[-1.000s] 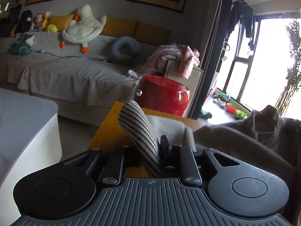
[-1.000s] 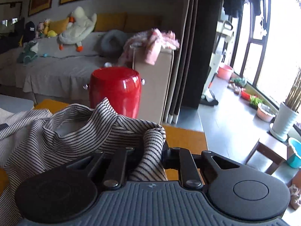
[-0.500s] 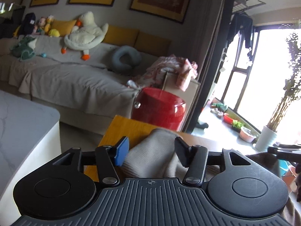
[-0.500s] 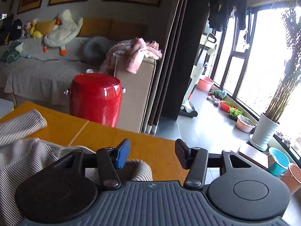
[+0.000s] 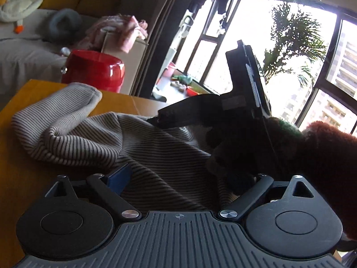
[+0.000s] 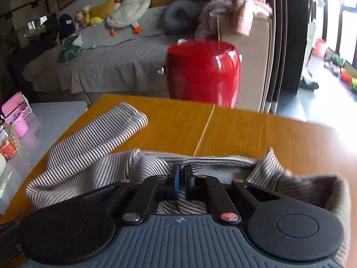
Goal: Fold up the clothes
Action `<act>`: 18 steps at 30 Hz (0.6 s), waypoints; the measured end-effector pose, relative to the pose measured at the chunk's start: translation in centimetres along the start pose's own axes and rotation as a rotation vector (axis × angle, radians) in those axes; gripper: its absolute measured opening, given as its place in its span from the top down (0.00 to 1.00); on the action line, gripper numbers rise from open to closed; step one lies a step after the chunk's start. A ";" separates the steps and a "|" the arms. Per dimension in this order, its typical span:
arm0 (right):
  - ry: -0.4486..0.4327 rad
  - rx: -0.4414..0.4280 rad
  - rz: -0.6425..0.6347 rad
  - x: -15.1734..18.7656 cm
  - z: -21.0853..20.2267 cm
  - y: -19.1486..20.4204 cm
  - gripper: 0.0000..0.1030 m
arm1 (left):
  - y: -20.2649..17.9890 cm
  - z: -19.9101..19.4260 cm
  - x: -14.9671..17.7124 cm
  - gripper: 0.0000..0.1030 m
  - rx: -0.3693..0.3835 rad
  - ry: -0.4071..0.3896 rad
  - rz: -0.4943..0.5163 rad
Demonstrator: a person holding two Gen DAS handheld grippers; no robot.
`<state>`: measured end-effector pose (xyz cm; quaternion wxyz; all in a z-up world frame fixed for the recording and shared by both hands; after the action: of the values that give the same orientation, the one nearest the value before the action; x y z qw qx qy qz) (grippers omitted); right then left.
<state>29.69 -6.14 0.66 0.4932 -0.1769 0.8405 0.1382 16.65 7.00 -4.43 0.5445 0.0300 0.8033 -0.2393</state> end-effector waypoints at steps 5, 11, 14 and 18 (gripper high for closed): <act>-0.149 0.112 -0.093 -5.0 -1.4 -2.0 1.00 | 0.5 0.6 0.5 0.04 -0.033 0.071 0.003; -0.036 0.006 -0.029 -2.2 -0.9 -2.9 0.94 | -0.1 0.3 0.7 0.03 -0.051 0.084 0.046; 0.009 -0.088 0.020 -0.4 -1.4 -1.9 0.49 | -0.3 0.3 0.7 0.00 -0.048 0.097 0.059; 0.081 -0.092 -0.074 2.1 -0.3 0.1 0.92 | -0.8 -0.1 1.0 0.00 -0.062 0.114 0.099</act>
<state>28.51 -6.50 -1.04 0.4548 -0.2358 0.8454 0.1512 15.94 6.10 -5.03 0.5097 0.0664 0.8376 -0.1849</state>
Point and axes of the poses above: each gripper's, at about its wrist camera, not at the fingertips, and z roughly the way its jaws point, y to its left, x to its underside, the point moved 4 cm from there along z, roughly the way its jaws point, and after that the axes turned 10 degrees about -y, right-handed, at the moved point
